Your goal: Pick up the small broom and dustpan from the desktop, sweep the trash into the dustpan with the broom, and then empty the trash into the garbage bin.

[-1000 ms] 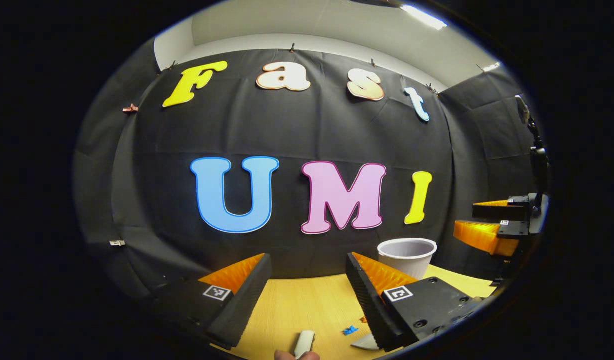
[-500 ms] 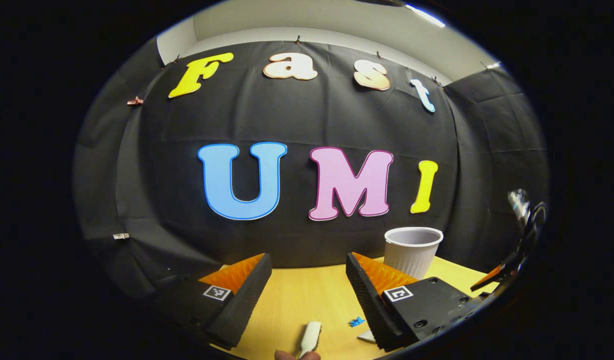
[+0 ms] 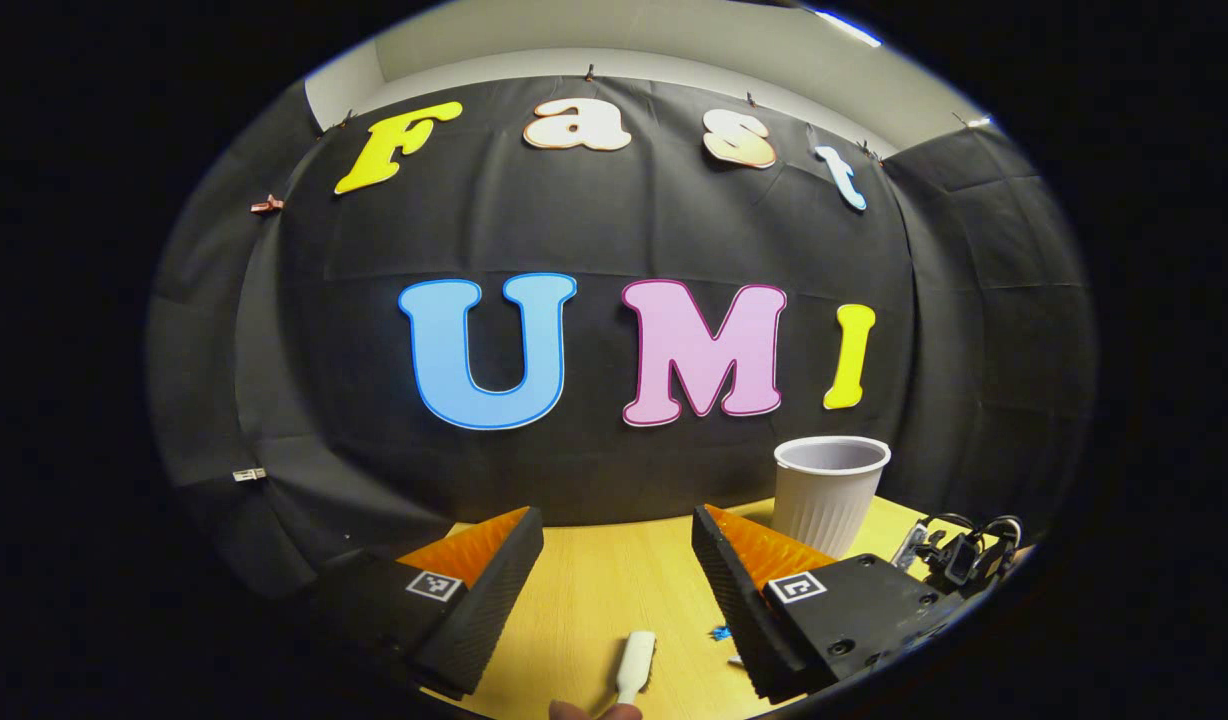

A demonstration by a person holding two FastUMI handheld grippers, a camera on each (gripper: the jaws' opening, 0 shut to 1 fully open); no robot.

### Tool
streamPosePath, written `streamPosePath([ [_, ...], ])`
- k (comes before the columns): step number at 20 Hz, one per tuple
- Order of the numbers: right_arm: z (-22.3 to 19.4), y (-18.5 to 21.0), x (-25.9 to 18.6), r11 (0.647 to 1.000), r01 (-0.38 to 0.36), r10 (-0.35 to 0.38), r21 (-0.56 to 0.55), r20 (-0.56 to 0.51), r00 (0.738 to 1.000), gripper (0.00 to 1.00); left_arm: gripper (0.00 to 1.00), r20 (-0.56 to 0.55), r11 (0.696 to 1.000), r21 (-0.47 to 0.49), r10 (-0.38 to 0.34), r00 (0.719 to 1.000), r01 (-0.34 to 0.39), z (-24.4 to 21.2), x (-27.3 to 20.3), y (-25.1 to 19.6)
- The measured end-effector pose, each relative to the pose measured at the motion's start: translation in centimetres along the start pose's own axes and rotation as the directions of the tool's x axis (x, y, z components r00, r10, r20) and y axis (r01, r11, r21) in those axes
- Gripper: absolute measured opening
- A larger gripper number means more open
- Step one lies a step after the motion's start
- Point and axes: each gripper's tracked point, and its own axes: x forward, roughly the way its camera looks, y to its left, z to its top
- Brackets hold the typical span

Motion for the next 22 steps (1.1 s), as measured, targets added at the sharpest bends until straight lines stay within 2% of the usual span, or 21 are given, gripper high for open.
streamPosePath([
  [6, 0.2, 0.7, 2.6, 1.000, -0.030, 0.031, 0.009, -0.060, 0.998, 0.82, 0.95, -0.014, 1.000, 0.001, 0.022, 1.000, -0.022, -0.6, -0.3, 0.8],
  [7, 0.2, 1.2, 2.9, 0.998, -0.056, 0.058, 0.027, -0.073, 0.996, 0.80, 0.95, -0.016, 1.000, 0.001, 0.025, 1.000, -0.025, -0.5, -0.4, 1.0],
  [8, 0.5, 1.2, 2.7, 0.997, -0.053, 0.057, 0.051, -0.070, 0.996, 0.75, 0.95, -0.017, 1.000, 0.003, 0.030, 0.999, -0.030, -0.6, -0.5, 1.1],
  [9, 0.3, 0.9, 3.0, 0.996, -0.052, 0.057, 0.067, -0.076, 0.996, 0.63, 0.95, -0.015, 0.999, 0.005, 0.033, 0.999, -0.033, -0.7, -0.4, 1.3],
  [10, 0.5, 0.7, 2.8, 0.996, -0.048, 0.054, 0.071, -0.077, 0.996, 0.66, 0.95, -0.014, 0.999, 0.005, 0.037, 0.999, -0.037, -0.6, -0.4, 1.4],
  [11, 0.5, 0.6, 2.8, 0.996, -0.048, 0.054, 0.072, -0.085, 0.995, 0.65, 0.95, -0.016, 0.999, 0.004, 0.038, 0.999, -0.038, -0.6, -0.3, 1.4],
  [12, 0.6, 0.6, 3.2, 0.997, -0.052, 0.058, 0.063, -0.085, 0.995, 0.55, 0.95, -0.017, 0.999, 0.002, 0.038, 0.999, -0.038, -0.8, -0.1, 1.4],
  [17, 0.6, 0.4, 3.2, 0.995, -0.036, 0.047, 0.088, -0.119, 0.992, 0.53, 0.95, -0.034, 0.999, -0.009, 0.038, 0.999, -0.038, -1.6, 0.6, 1.7],
  [19, 0.7, 0.5, 3.4, 0.997, -0.040, 0.048, 0.067, -0.121, 0.992, 0.40, 0.95, -0.041, 0.999, -0.004, 0.034, 0.999, -0.034, -2.0, 0.8, 1.7],
  [20, 0.7, 0.5, 3.3, 0.997, -0.045, 0.051, 0.057, -0.120, 0.991, 0.37, 0.95, -0.048, 1.000, -0.002, 0.031, 0.998, -0.031, -2.3, 1.0, 1.8],
  [22, 0.8, 0.4, 2.7, 0.997, -0.049, 0.054, 0.052, -0.106, 0.993, 0.40, 0.95, -0.067, 1.000, -0.002, 0.025, 0.997, -0.025, -3.0, 1.2, 1.9],
])
